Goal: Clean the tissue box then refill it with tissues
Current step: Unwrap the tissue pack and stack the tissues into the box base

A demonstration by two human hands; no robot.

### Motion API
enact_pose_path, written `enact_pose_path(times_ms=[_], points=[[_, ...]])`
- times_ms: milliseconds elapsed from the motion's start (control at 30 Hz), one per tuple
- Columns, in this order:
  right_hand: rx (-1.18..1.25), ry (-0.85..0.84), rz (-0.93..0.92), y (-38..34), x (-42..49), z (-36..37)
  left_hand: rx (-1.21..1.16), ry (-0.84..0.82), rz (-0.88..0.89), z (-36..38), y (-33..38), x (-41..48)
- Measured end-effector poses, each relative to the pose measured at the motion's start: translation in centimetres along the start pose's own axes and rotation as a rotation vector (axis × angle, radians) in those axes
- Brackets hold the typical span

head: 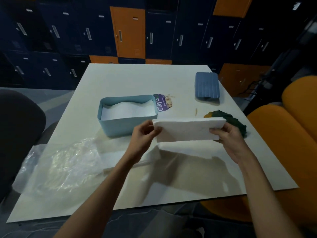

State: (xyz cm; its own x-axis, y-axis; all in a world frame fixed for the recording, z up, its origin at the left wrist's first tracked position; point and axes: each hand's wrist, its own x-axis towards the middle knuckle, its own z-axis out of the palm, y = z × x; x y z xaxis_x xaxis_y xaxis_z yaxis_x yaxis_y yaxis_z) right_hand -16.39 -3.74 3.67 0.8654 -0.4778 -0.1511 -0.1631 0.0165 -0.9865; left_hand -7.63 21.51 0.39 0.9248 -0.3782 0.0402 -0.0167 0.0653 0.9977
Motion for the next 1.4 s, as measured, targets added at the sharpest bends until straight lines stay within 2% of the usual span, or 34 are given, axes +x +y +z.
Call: enact_pose_path(times_ms=[267,433,567,733,833,967,1067,1167,1300,1400], points=[[-0.211,0.068,-0.023,3.8,-0.4,-1.5,0.285,0.001,0.095,3.6,-3.7,0.5],[-0.322,0.016,-0.046,5.3,0.0,-1.6,0.445,0.046,0.100,4.0,-4.5,0.9],[-0.310,0.032,-0.052,5.0,0.0,-1.6,0.489,0.038,0.136,3.7,-4.1,1.0],[-0.172,0.013,-0.017,2.0,0.3,-0.6,0.339,0.113,0.144,2.4,-0.1,1.3],[-0.107,-0.051,-0.048,-0.6,0.8,1.6,0.206,0.188,0.089,0.1,3.4,1.7],[-0.082,-0.097,-0.068,-4.3,3.0,6.6,0.164,0.302,-0.027,-5.0,7.4,3.3],[-0.177,-0.111,-0.065,-5.9,4.9,11.2,0.283,0.395,-0.133,-9.4,8.4,4.8],[-0.407,-0.084,-0.102,-6.0,6.3,15.4,0.482,0.446,-0.230,-12.7,7.4,5.9],[-0.779,-0.059,-0.174,-5.4,6.4,18.2,0.847,0.426,-0.230,-13.6,6.1,5.9],[-0.932,-0.053,-0.214,-5.0,6.2,19.0,1.043,0.392,-0.200,-13.1,5.7,5.9]])
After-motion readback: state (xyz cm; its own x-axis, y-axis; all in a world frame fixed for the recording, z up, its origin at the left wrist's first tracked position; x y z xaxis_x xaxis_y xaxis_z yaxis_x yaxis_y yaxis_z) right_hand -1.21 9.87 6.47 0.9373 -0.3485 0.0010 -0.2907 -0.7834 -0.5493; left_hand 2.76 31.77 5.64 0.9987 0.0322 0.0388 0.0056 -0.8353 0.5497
